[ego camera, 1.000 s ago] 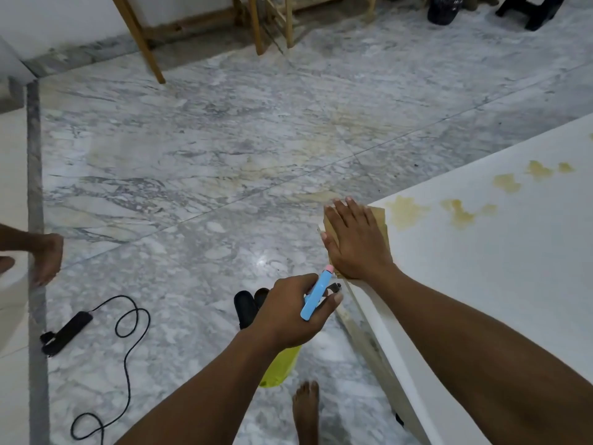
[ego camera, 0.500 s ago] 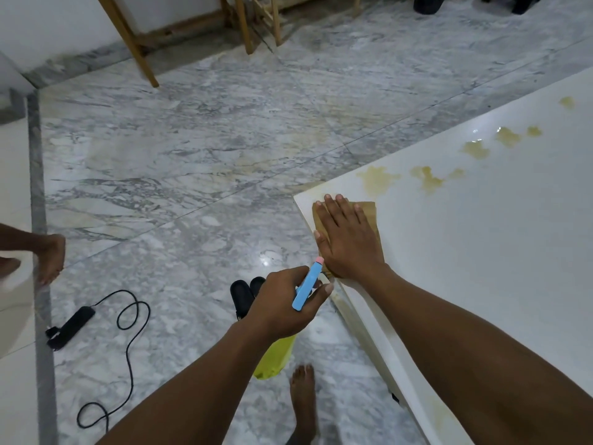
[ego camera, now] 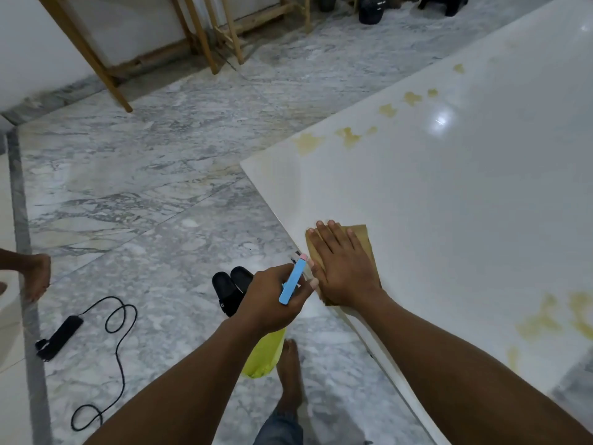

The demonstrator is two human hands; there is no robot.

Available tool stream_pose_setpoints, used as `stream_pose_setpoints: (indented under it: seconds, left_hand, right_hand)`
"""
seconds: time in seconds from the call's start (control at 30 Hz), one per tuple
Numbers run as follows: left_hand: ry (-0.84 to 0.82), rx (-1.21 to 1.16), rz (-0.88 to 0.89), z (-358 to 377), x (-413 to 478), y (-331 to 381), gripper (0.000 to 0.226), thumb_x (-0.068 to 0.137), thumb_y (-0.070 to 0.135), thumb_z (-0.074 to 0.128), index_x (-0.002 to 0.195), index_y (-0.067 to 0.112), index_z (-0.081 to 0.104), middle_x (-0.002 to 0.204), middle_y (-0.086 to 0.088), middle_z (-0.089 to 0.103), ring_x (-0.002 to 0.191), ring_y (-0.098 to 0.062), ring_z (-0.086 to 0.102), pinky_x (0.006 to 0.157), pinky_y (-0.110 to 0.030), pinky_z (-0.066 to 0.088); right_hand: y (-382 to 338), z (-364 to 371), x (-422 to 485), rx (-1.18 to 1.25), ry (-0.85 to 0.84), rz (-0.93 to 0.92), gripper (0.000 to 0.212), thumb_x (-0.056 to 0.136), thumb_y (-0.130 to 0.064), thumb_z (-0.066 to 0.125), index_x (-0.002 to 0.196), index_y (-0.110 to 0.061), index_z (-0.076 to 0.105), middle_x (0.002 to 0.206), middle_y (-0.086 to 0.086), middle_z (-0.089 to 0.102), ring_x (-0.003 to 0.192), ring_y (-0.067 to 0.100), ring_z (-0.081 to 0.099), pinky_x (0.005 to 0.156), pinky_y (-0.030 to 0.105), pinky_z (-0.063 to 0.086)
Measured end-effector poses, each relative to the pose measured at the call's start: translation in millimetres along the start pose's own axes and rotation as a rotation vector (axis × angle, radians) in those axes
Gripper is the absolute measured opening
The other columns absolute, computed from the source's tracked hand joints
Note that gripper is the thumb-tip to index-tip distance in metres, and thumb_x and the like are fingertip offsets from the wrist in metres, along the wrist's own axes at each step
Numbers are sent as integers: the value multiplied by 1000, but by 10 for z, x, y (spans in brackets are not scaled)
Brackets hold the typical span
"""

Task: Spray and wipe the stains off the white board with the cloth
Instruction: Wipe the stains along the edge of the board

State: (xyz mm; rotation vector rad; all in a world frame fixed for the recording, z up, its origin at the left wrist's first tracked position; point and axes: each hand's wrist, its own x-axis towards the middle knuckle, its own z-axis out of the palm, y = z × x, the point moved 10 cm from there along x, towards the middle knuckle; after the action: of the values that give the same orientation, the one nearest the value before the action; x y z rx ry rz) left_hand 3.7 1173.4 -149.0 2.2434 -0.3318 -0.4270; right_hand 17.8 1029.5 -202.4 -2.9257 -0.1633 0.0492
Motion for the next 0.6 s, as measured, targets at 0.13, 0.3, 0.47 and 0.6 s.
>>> stream_pose_setpoints:
  seconds: [0.13,0.3,0.47,0.6]
  left_hand:
    - [-23,16,-1,349,-394,202,40,88,61,67,67,30,53,58,18,58,55,-19,60,60,-51,61]
    - [-55,28,2,765,-924,409,45,80,69,63,74,24,60,63,-1,63,61,-31,69,62,-54,63]
    - [-72,59,6,1096,-1352,606,43,84,65,68,78,22,62,70,-9,69,62,-33,72,64,-54,63]
    - [-71,90,19,1254,-1603,728,40,87,61,70,78,23,60,68,-12,70,61,-32,73,66,-55,62]
  right_hand:
    - [169,-12,-776,22,-16,39,67,99,-48,20,160,-21,17,168,2,11,156,21,2,124,49,12]
    - [391,-44,-1756,33,35,87,63,100,-41,27,159,-22,19,168,1,14,155,20,4,125,48,14]
    - [559,-48,-2496,86,71,77,59,101,-33,29,158,-20,25,167,0,16,155,18,6,125,43,12]
    - [639,-57,-2935,144,124,96,57,98,-29,29,154,-17,35,164,1,25,154,18,14,124,42,14]
